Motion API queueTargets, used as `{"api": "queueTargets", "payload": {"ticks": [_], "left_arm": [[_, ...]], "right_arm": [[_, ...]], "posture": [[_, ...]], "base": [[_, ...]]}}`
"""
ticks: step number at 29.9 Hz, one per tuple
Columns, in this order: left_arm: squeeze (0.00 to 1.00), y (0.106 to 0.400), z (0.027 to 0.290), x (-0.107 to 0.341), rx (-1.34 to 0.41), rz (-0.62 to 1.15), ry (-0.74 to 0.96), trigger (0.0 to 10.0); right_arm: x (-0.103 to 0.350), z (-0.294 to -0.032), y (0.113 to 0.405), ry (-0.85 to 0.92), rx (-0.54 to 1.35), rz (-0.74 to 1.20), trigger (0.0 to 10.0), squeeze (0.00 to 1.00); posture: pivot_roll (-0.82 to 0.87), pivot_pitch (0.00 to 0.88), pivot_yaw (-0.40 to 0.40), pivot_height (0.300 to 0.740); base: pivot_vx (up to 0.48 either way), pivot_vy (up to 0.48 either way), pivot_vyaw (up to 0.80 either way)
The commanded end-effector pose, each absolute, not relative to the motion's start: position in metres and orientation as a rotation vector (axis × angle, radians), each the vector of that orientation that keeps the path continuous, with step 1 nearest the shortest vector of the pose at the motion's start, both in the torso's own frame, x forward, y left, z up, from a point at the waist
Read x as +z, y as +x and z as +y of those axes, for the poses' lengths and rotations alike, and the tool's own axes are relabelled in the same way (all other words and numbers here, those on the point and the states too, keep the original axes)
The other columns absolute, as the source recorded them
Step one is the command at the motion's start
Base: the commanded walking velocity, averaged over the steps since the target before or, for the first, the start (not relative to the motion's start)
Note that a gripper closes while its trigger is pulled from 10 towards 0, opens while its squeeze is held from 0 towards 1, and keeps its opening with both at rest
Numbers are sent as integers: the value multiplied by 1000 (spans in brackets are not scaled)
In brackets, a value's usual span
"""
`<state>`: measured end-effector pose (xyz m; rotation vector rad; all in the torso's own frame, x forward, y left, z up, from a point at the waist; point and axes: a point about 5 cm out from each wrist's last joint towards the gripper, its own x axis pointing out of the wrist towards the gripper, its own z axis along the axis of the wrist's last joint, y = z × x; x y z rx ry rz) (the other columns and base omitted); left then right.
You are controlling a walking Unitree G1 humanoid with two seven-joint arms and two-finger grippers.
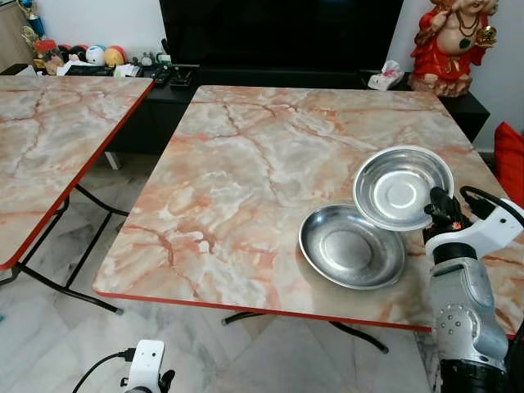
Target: Setting the table
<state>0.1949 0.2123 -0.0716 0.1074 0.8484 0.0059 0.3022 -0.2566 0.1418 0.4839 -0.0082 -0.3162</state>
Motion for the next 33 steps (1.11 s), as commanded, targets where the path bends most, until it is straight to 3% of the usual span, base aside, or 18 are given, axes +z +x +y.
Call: {"api": "queueTargets", "payload": {"ticks": [1, 13, 33], "left_arm": [[0, 193, 216, -72, 12, 869, 106, 10000], [0, 197, 214, -71, 6, 861, 104, 10000], [0, 195, 215, -72, 6, 867, 101, 10000]], "right_arm": [[146, -266, 306, 474, -347, 46, 10000, 0], [142, -251, 317, 696, -241, 116, 10000, 0], [104, -211, 324, 705, -133, 293, 10000, 0]], "posture": [[21, 0, 21, 740], [25, 0, 22, 740], [32, 1, 25, 740]], "base": [[0, 0, 0], [0, 0, 0], [0, 0, 0]]}}
